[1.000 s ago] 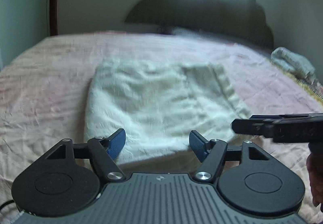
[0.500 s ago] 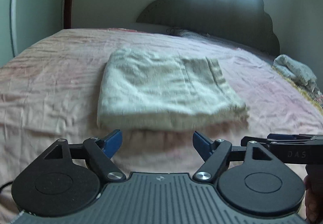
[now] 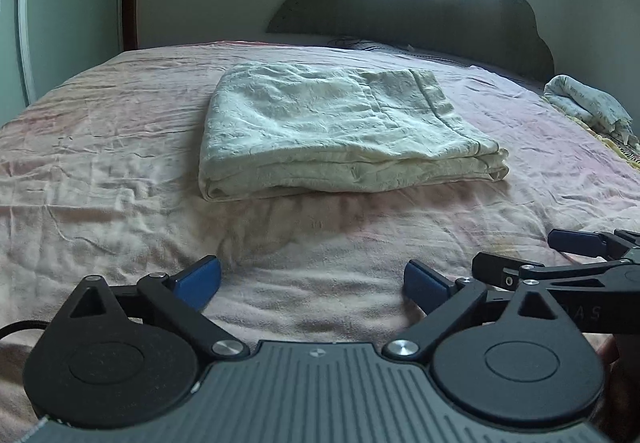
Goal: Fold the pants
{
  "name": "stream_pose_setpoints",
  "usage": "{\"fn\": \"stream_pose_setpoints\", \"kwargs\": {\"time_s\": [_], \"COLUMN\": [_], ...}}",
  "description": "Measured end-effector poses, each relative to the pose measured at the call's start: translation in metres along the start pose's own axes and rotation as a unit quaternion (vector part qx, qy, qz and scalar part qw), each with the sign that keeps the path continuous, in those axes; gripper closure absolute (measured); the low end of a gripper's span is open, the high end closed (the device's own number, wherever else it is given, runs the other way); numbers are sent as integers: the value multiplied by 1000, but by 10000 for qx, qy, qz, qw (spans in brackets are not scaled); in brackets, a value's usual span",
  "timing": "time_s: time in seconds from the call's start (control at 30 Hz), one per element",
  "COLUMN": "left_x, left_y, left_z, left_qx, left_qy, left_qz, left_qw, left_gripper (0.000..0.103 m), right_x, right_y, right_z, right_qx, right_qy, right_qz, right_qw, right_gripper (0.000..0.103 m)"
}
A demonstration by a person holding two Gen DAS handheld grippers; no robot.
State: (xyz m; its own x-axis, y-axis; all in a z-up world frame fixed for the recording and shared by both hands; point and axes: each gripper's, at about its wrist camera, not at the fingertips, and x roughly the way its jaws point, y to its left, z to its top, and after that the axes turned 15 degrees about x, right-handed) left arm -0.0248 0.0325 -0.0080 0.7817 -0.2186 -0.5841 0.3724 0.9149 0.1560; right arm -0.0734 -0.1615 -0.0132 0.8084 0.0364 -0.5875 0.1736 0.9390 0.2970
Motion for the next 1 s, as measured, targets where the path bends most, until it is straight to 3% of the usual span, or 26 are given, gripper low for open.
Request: {"fn": "stream_pose_setpoints", "kwargs": {"time_s": [0.3,1.0], "left_x": [-6,-4], "left_y": [1,-1], "left_z": [-6,-6], "left_qx": [-98,-36], "left_qy": [71,73], "left_qz": [467,477], "left_qw": [9988,9988], "left_gripper": [0,0], "right_x": [-7,-8], "right_y": [-2,-3], "right_z": [-6,-13], "right_qx": [33,-37], "right_qy": [-70,-231], "right_qz": [-129,-137], "right_qw": [9999,9996], "right_gripper": [3,1]}}
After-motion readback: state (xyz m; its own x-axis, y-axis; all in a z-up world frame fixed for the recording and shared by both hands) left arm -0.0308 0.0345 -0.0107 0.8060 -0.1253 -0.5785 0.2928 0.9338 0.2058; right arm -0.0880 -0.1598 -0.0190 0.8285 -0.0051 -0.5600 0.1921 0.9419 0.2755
